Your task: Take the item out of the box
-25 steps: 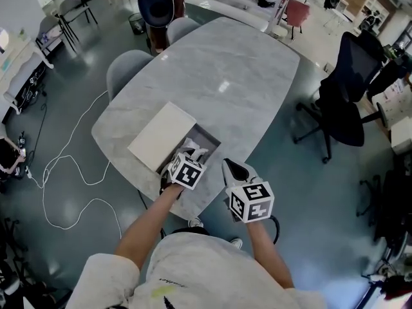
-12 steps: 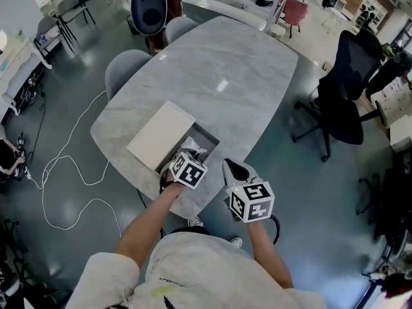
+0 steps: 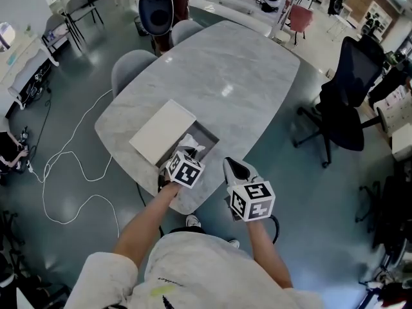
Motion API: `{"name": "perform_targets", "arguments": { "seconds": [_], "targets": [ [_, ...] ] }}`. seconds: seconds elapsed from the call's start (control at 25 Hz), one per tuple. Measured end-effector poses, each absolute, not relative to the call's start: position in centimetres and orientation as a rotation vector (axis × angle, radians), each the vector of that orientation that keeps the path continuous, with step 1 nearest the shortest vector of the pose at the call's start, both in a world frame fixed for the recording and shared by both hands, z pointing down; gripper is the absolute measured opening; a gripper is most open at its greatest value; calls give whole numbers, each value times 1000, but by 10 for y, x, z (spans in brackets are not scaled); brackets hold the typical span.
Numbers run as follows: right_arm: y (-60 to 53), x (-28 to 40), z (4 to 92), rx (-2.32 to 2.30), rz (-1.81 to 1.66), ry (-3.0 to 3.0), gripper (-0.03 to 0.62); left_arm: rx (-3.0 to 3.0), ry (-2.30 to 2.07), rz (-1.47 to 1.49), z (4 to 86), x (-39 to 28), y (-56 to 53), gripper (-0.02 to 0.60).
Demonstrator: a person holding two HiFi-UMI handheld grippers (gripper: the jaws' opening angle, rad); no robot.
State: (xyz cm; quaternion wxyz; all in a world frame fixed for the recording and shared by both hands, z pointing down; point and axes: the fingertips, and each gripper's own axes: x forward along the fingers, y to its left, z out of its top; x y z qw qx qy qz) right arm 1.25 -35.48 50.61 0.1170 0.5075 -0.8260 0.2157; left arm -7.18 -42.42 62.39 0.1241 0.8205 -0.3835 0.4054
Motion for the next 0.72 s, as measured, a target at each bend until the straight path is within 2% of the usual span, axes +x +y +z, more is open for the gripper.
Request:
{"name": "perform_targets", "arguments": {
  "seconds": [0.72],
  "targets": [
    [-308, 23, 470, 1347, 488, -2552, 5, 2452, -1421, 839, 506, -62, -369, 20]
  ]
}}
